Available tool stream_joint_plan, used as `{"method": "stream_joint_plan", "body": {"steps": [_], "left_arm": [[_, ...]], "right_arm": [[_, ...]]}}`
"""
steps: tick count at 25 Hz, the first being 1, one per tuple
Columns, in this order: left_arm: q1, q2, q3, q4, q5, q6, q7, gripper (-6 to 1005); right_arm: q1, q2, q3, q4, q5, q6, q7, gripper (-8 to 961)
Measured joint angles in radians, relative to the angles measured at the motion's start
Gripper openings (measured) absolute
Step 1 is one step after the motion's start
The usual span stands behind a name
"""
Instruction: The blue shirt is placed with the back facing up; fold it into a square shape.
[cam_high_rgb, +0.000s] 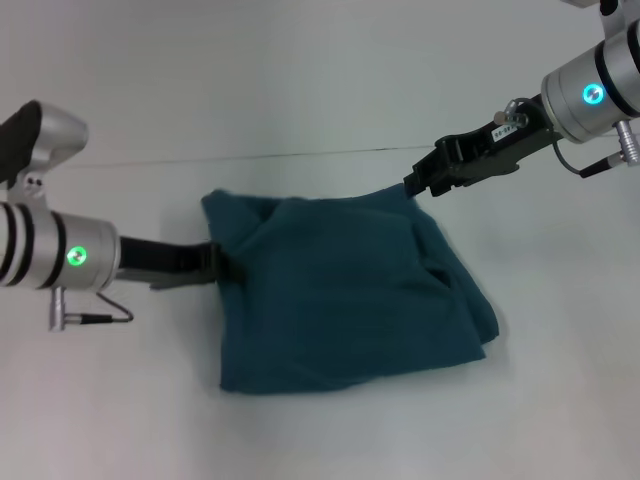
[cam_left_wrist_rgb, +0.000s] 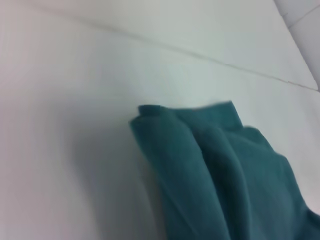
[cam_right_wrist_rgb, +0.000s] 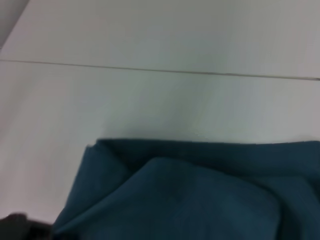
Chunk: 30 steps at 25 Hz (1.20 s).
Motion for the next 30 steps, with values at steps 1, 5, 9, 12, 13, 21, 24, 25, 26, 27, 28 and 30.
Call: {"method": "stream_joint_plan", "body": {"steps": [1,5,9,12,13,21,24,25,26,27,28,30], "left_arm": [[-0.004,-0.004,0.006,-0.003,0.002,-0.026,0.007,46],[-0.009,-0.009,0.023,-0.008,0.008,-0.083,0.009,47],[-0.006,-0.009,0.021,-0.008,0.008,-0.086,0.003,45],[-0.002,-0.001,0.014,-0.001,0.016,-0.064,-0.011,43],[-0.002,-0.001,0.014,-0.001,0.016,-0.064,-0.011,42],[0.059,-0.004,-0.012,0.146,0.026,0.033,-0.104,211],[0.112,-0.024,-0.055,0.233,-0.050,0.071,-0.113,348],[0.131,-0.032,-0.065,0.249,-0.086,0.087,-0.113,393],[0.141,-0.036,-0.066,0.249,-0.118,0.102,-0.113,439],[0.151,-0.041,-0.066,0.236,-0.153,0.121,-0.113,461],[0.153,-0.045,-0.063,0.222,-0.170,0.132,-0.112,483],[0.152,-0.059,-0.060,0.168,-0.191,0.141,-0.108,528]], "right_arm": [[-0.002,0.000,0.000,0.000,0.005,-0.001,0.000,392],[-0.008,0.000,0.001,0.000,0.013,-0.002,-0.001,392],[-0.009,-0.003,0.001,0.000,0.013,-0.002,-0.001,392],[-0.009,-0.004,0.001,0.000,0.014,0.001,-0.001,392],[-0.009,-0.004,0.002,0.000,0.014,0.001,-0.001,392],[-0.009,-0.006,0.003,0.000,0.014,0.009,0.001,392],[-0.009,-0.006,0.003,0.001,0.014,0.011,0.002,392],[-0.009,-0.006,0.003,0.001,0.014,0.011,0.002,392],[-0.009,-0.006,0.003,0.001,0.014,0.011,0.003,392],[-0.009,-0.006,0.003,0.001,0.014,0.012,0.003,392],[-0.008,-0.006,0.003,0.002,0.014,0.012,0.003,392],[-0.009,-0.006,0.003,0.002,0.014,0.012,0.004,392]]}}
